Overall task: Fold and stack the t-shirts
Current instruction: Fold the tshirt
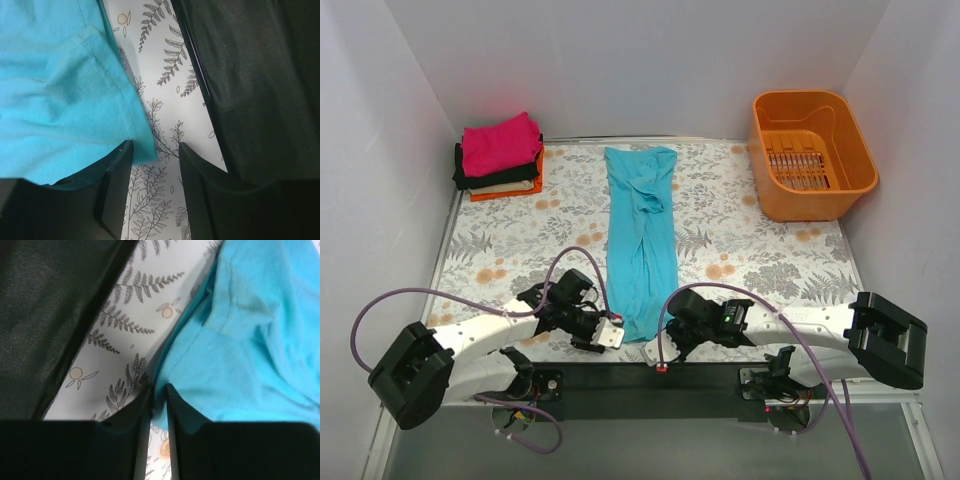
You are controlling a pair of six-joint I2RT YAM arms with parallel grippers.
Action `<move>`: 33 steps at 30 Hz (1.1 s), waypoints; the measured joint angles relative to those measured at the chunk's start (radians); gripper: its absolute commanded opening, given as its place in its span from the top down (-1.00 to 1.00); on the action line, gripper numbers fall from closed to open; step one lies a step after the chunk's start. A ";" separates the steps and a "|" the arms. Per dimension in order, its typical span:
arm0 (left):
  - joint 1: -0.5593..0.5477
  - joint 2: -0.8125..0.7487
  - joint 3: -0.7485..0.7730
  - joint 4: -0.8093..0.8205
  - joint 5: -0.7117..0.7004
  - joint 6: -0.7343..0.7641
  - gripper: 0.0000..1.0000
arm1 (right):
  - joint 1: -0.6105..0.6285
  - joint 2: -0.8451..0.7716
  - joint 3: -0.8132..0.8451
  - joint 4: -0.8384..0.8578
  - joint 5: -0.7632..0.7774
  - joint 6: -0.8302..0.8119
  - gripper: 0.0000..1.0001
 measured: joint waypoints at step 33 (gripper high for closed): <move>0.076 -0.084 0.147 -0.081 -0.021 -0.121 1.00 | -0.111 -0.090 0.142 -0.222 -0.017 0.058 0.97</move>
